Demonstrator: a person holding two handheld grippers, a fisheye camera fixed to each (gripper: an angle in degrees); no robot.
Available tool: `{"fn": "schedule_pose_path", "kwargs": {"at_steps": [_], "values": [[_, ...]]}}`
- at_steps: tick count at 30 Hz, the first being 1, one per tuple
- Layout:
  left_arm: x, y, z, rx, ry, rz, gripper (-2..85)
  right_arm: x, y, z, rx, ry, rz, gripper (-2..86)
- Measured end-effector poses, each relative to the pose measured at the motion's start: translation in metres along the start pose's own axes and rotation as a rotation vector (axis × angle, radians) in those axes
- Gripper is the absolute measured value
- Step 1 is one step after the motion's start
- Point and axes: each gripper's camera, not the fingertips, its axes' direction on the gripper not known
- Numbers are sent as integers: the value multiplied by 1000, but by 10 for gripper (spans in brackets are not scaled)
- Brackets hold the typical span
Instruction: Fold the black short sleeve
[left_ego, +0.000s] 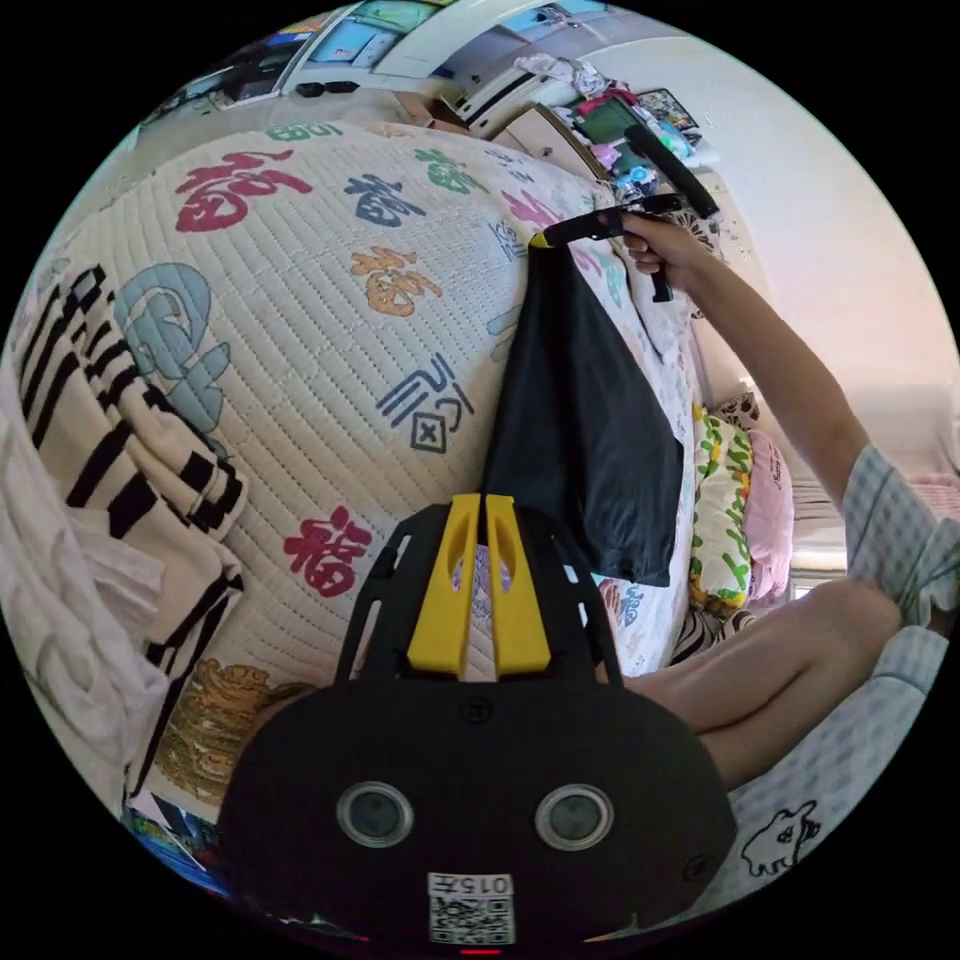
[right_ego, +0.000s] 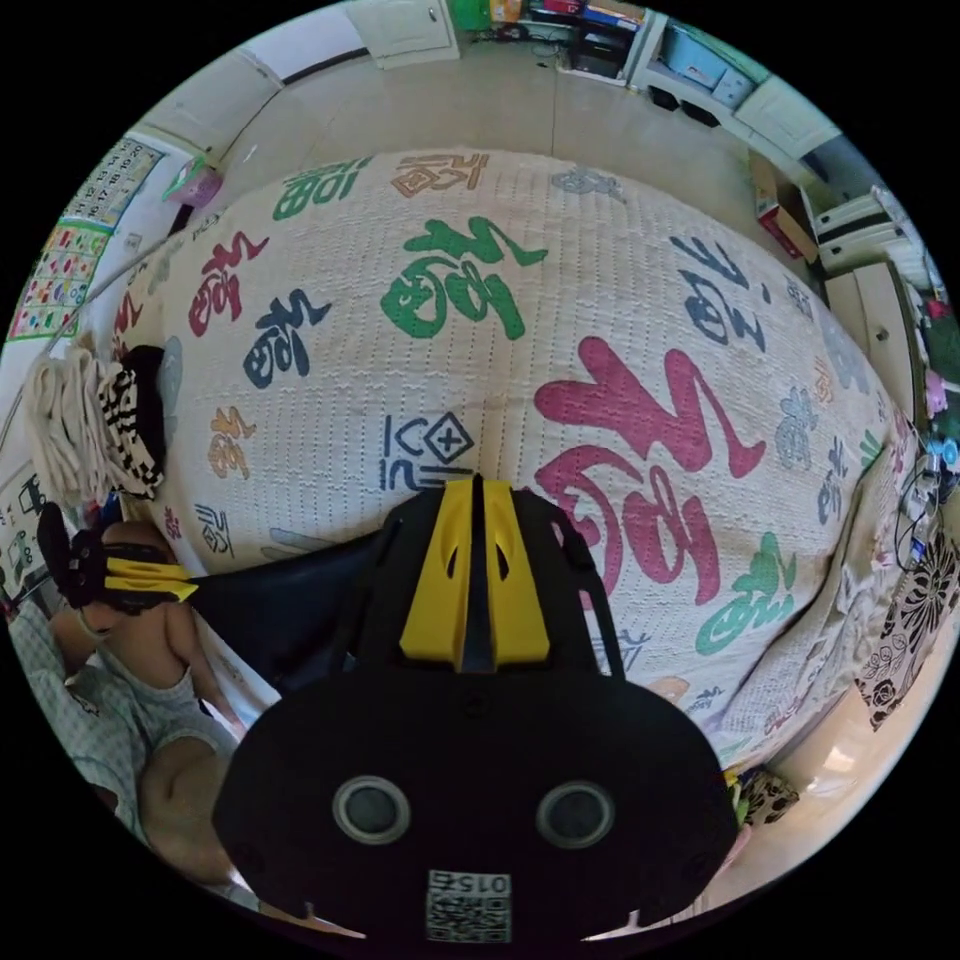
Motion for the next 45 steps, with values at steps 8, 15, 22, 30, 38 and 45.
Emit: {"fn": "schedule_pose_path", "kwargs": {"at_steps": [8,15,22,30,38,45], "values": [[53,18,-65,222,-181,158,-8,19,16,-59,367,-214,38,-8],[167,47,-6,113,4,552,-6,62,120,-73,543,-400,9,-8],[253,45,137,-93,298,715,-6,127,290,-38,597,-414,215,-8],[348,39,320,-386,376,899,-3,190,450,71,502,-440,567,-7],[401,42,434,-496,61,1049,52,209,510,120,538,-432,593,22],[420,8,459,-681,273,1081,85,207,596,140,738,-495,745,72]]}}
